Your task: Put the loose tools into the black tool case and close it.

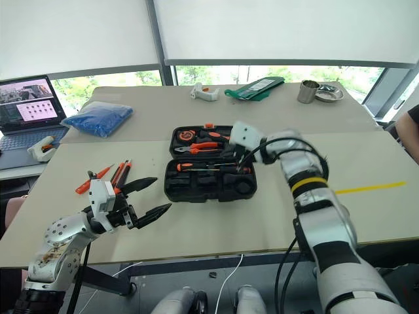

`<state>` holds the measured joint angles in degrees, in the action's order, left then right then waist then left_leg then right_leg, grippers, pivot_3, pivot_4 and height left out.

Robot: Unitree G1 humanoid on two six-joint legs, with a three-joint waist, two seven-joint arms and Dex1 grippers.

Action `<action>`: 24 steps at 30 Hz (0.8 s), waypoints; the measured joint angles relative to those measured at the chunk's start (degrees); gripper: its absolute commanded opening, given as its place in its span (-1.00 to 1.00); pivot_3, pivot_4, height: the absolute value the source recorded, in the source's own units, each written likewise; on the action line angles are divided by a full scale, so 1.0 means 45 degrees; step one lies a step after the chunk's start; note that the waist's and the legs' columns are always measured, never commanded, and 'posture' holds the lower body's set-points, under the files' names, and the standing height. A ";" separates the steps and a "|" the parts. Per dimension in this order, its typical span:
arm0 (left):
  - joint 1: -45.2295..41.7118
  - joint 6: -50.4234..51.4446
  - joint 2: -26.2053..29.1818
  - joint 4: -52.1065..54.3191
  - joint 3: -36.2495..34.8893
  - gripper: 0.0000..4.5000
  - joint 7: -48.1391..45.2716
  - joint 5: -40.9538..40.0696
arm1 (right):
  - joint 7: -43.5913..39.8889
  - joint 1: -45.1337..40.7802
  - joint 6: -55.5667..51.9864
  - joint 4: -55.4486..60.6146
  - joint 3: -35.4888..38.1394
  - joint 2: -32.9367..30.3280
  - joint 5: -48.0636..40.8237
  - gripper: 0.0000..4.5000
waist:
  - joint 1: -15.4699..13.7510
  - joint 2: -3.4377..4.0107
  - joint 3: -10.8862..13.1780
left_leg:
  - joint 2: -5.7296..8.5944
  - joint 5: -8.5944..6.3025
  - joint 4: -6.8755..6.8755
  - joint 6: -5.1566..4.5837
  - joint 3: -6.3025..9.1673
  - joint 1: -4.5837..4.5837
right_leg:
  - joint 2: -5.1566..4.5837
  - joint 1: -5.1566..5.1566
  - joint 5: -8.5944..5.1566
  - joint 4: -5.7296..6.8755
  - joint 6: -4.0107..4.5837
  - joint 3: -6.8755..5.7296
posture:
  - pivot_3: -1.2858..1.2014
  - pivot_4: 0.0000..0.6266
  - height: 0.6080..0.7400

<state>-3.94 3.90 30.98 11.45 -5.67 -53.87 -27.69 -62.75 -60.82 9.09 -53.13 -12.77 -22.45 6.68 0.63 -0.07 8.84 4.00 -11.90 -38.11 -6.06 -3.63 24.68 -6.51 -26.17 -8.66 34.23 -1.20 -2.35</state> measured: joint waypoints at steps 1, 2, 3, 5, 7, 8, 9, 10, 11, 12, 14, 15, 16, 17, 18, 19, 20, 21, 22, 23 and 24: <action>-0.0012 0.0000 0.0000 -0.0014 0.0004 1.00 0.0034 0.0118 | 0.0293 0.0023 -0.0118 -0.0083 0.0000 0.0068 0.0049 -0.99 | 0.0008 0.0000 0.0000 | 0.0001 0.0000 0.0000 0.0000 0.0000 0.0000 | 0.0001 0.0001 0.0000 -0.0001 -0.0001 0.0000 | 0.03 -0.52 1.00; -0.0028 0.0001 0.0000 -0.0042 0.0016 1.00 0.0092 0.0148 | 0.0488 0.0022 -0.0175 -0.0117 0.0001 0.0078 0.0123 -0.99 | 0.0011 0.0000 0.0000 | 0.0002 0.0000 0.0000 0.0000 0.0000 0.0000 | 0.0003 0.0001 0.0000 -0.0004 -0.0001 -0.0001 | 0.03 -0.52 1.00; -0.0035 0.0004 -0.0001 -0.0068 0.0017 1.00 0.0158 0.0186 | 0.0714 0.0021 -0.0191 -0.0185 0.0002 0.0079 0.0240 -0.99 | 0.0017 0.0000 -0.0001 | 0.0002 0.0000 0.0000 0.0000 0.0000 -0.0003 | 0.0008 0.0001 0.0000 -0.0005 -0.0001 -0.0004 | 0.03 -0.52 1.00; -0.0035 0.0016 -0.0007 -0.0105 0.0031 1.00 0.0294 0.0248 | 0.0872 0.0108 -0.0087 -0.0344 -0.0045 0.0098 0.0342 -0.99 | 0.0029 0.0000 -0.0001 | 0.0002 0.0000 0.0005 0.0001 0.0000 -0.0003 | 0.0014 0.0000 -0.0001 -0.0005 -0.0001 -0.0008 | 0.03 -0.52 1.00; -0.0004 0.0030 -0.0015 -0.0118 0.0072 1.00 0.0381 0.0326 | 0.1131 0.0199 0.0204 -0.0578 -0.0101 0.0241 0.0480 -0.99 | 0.0054 0.0000 -0.0001 | 0.0001 0.0004 0.0010 0.0007 -0.0002 -0.0004 | 0.0017 0.0002 -0.0001 -0.0002 -0.0001 -0.0010 | 0.03 -0.52 1.00; 0.0009 0.0033 -0.0017 -0.0117 0.0130 1.00 0.0403 0.0369 | 0.1279 0.0199 0.0296 -0.0611 -0.0130 0.0297 0.0540 -0.99 | 0.0061 0.0000 -0.0001 | 0.0001 0.0007 0.0013 0.0011 -0.0004 -0.0005 | 0.0018 0.0004 -0.0001 0.0000 -0.0001 -0.0010 | 0.03 -0.52 1.00; 0.0024 0.0035 -0.0029 -0.0117 0.0183 1.00 0.0426 0.0394 | 0.1368 0.0195 0.0455 -0.0649 -0.0186 0.0331 0.0668 -0.99 | 0.0068 0.0000 -0.0001 | -0.0001 0.0008 0.0013 0.0013 -0.0003 -0.0009 | 0.0020 0.0003 -0.0001 0.0000 0.0000 -0.0011 | 0.03 -0.52 1.00; 0.0048 0.0042 -0.0037 -0.0117 0.0208 1.00 0.0447 0.0406 | 0.1412 0.0194 0.0626 -0.0708 -0.0232 0.0358 0.0752 -0.99 | 0.0076 -0.0001 -0.0002 | -0.0002 0.0008 0.0013 0.0013 -0.0003 -0.0020 | 0.0023 0.0006 -0.0001 0.0001 0.0000 -0.0012 | 0.03 -0.52 1.00; 0.0064 0.0051 -0.0036 -0.0118 0.0209 1.00 0.0472 0.0412 | 0.1448 0.0195 0.0779 -0.0756 -0.0276 0.0392 0.0783 -0.99 | 0.0084 -0.0001 -0.0002 | -0.0002 0.0008 0.0015 0.0013 -0.0003 -0.0025 | 0.0024 0.0008 -0.0001 0.0001 0.0000 -0.0013 | 0.03 -0.52 1.00; 0.0064 0.0057 -0.0035 -0.0118 0.0209 1.00 0.0505 0.0418 | 0.1453 0.0197 0.0913 -0.0810 -0.0330 0.0439 0.0833 -0.99 | 0.0092 -0.0001 -0.0002 | -0.0002 0.0008 0.0016 0.0013 -0.0003 -0.0030 | 0.0025 0.0009 -0.0001 0.0002 0.0000 -0.0013 | 0.03 -0.52 1.00; 0.0064 0.0108 -0.0033 -0.0119 0.0209 1.00 0.0613 0.0448 | 0.1472 0.0243 0.1218 -0.0836 -0.0495 0.0560 0.0926 -0.99 | 0.0119 -0.0002 -0.0002 | -0.0002 0.0007 0.0029 0.0013 -0.0004 -0.0064 | 0.0029 0.0026 -0.0002 0.0004 0.0000 -0.0012 | 0.03 -0.52 1.00; 0.0063 0.0159 -0.0029 -0.0118 0.0209 1.00 0.0651 0.0501 | 0.1505 0.0272 0.1375 -0.0885 -0.0607 0.0673 0.1010 -0.99 | 0.0130 -0.0002 -0.0003 | -0.0002 0.0006 0.0040 0.0010 -0.0005 -0.0082 | 0.0030 0.0039 -0.0003 0.0004 0.0000 -0.0012 | 0.03 -0.52 1.00; 0.0063 0.0230 -0.0019 -0.0119 0.0209 1.00 0.0698 0.0566 | 0.1563 0.0278 0.1508 -0.0935 -0.0686 0.0740 0.1120 -0.99 | 0.0132 -0.0001 -0.0003 | -0.0002 0.0005 0.0045 0.0009 -0.0005 -0.0089 | 0.0031 0.0043 -0.0004 0.0004 0.0001 -0.0013 | 0.03 -0.52 1.00; 0.0064 0.0282 -0.0005 -0.0133 0.0209 1.00 0.0725 0.0641 | 0.1655 0.0278 0.1658 -0.0966 -0.0808 0.0760 0.1262 -0.99 | 0.0128 -0.0002 -0.0003 | -0.0002 0.0005 0.0046 0.0009 -0.0005 -0.0092 | 0.0032 0.0043 -0.0004 0.0009 0.0002 -0.0013 | 0.03 -0.52 1.00; 0.0063 0.0292 0.0000 -0.0175 0.0209 1.00 0.0746 0.0667 | 0.1790 0.0277 0.1791 -0.0998 -0.0928 0.0765 0.1359 -0.99 | 0.0129 -0.0003 -0.0006 | -0.0002 0.0006 0.0046 0.0010 -0.0005 -0.0099 | 0.0034 0.0044 -0.0005 0.0015 0.0002 -0.0012 | 0.03 -0.52 1.00; 0.0063 0.0305 0.0006 -0.0240 0.0209 1.00 0.0798 0.0701 | 0.1967 0.0269 0.1998 -0.1037 -0.1096 0.0767 0.1548 -0.99 | 0.0129 -0.0007 -0.0011 | -0.0002 0.0006 0.0046 0.0010 -0.0005 -0.0110 | 0.0033 0.0053 -0.0005 0.0021 0.0003 -0.0012 | 0.03 -0.52 1.00; 0.0063 0.0317 0.0008 -0.0263 0.0209 1.00 0.0840 0.0740 | 0.2144 0.0250 0.2242 -0.1067 -0.1221 0.0752 0.1797 -0.99 | 0.0128 -0.0015 -0.0017 | -0.0002 0.0005 0.0046 0.0010 -0.0005 -0.0120 | 0.0034 0.0062 -0.0006 0.0022 0.0003 -0.0013 | 0.03 -0.52 1.00; 0.0059 0.0324 0.0008 -0.0264 0.0209 1.00 0.0859 0.0800 | 0.2319 0.0228 0.2428 -0.1108 -0.1383 0.0741 0.1966 -0.99 | 0.0130 -0.0028 -0.0026 | -0.0002 0.0001 0.0047 0.0002 -0.0004 -0.0127 | 0.0034 0.0068 -0.0007 0.0023 0.0005 -0.0014 | 0.03 -0.52 1.00; 0.0058 0.0334 0.0008 -0.0267 0.0209 1.00 0.0876 0.0829 | 0.2440 0.0209 0.2570 -0.1134 -0.1485 0.0740 0.2114 -0.99 | 0.0130 -0.0036 -0.0032 | -0.0002 -0.0002 0.0047 -0.0003 -0.0004 -0.0137 | 0.0035 0.0075 -0.0008 0.0029 0.0007 -0.0011 | 0.03 -0.52 1.00; 0.0053 0.0360 0.0008 -0.0267 0.0209 1.00 0.0921 0.0889 | 0.2586 0.0167 0.2675 -0.1211 -0.1520 0.0775 0.2228 -0.99 | 0.0130 -0.0039 -0.0033 | -0.0002 -0.0007 0.0047 -0.0010 -0.0004 -0.0152 | 0.0036 0.0086 -0.0011 0.0039 0.0009 -0.0010 | 0.03 -0.52 1.00; 0.0051 0.0408 0.0007 -0.0266 0.0206 1.00 0.1004 0.0912 | 0.2685 0.0145 0.2683 -0.1298 -0.1449 0.0814 0.2199 -0.99 | 0.0130 -0.0040 -0.0033 | -0.0003 -0.0033 0.0047 -0.0053 -0.0004 -0.0161 | 0.0038 0.0088 -0.0012 0.0048 0.0011 -0.0006 | 0.03 -0.52 1.00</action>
<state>-3.71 5.74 31.01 10.26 -4.74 -49.35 -23.58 -50.67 -60.16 21.16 -58.97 -19.29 -18.78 16.58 1.22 -0.25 8.69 3.98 -12.05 -37.90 -6.30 -3.65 23.96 -6.34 -25.77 -8.71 34.44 -1.15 -2.38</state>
